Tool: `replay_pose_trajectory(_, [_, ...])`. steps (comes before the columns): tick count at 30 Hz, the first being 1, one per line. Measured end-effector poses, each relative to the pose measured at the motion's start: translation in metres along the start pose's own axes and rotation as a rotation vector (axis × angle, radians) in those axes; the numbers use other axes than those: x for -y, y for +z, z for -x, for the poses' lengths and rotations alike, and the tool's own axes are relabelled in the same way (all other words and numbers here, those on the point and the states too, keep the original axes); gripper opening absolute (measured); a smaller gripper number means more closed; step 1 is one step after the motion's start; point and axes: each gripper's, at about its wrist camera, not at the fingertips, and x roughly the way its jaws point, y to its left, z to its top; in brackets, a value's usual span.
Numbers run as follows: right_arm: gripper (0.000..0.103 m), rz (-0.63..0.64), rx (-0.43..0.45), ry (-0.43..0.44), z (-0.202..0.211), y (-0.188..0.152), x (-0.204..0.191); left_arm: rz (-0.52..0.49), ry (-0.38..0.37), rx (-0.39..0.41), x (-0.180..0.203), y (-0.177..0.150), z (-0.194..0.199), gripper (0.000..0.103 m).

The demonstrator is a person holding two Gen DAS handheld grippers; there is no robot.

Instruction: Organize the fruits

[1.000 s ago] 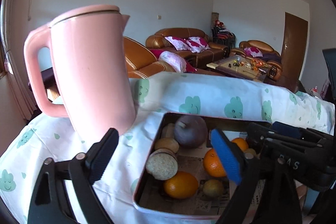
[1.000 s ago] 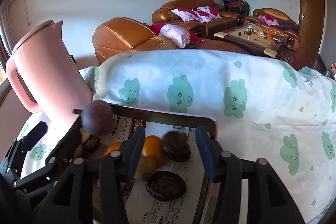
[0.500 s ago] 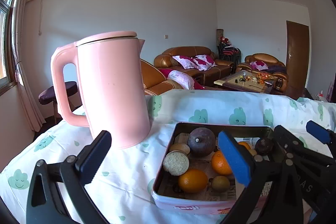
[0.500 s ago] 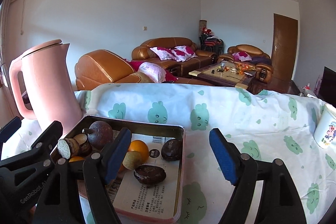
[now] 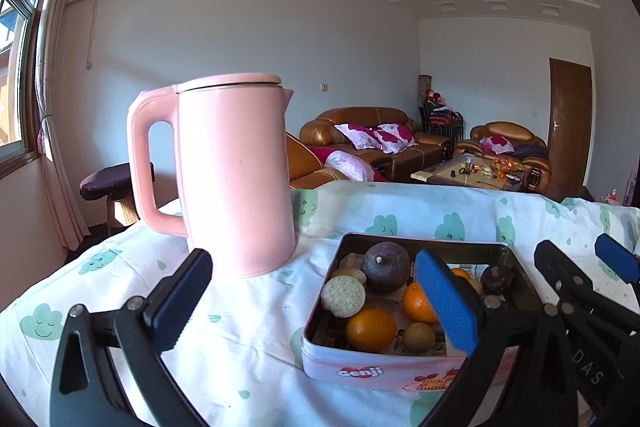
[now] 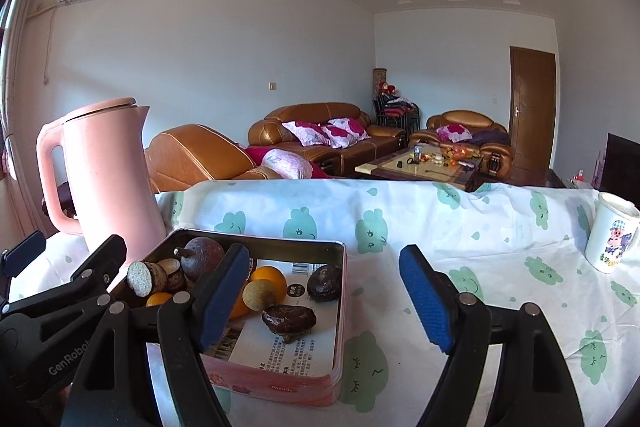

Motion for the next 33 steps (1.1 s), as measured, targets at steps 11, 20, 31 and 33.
replay_pose_trajectory(11, [0.083,0.012,0.033,0.003,0.0111,-0.0001,-0.0033,0.008,0.004,0.0,-0.0002,-0.0009,0.0014,0.103])
replay_pose_trajectory(20, [0.083,-0.001,0.031,0.006,0.0112,0.0004,-0.0002,0.007,0.004,0.0,0.0002,-0.0011,0.0019,0.103])
replay_pose_trajectory(31, [0.083,-0.011,0.028,0.006,0.0113,0.0004,0.0017,0.002,0.005,0.0,0.0008,-0.0013,0.0024,0.103])
replay_pose_trajectory(33, [0.084,-0.012,0.028,0.006,0.0115,0.0004,0.0018,0.002,0.004,0.0,0.0009,-0.0014,0.0022,0.103])
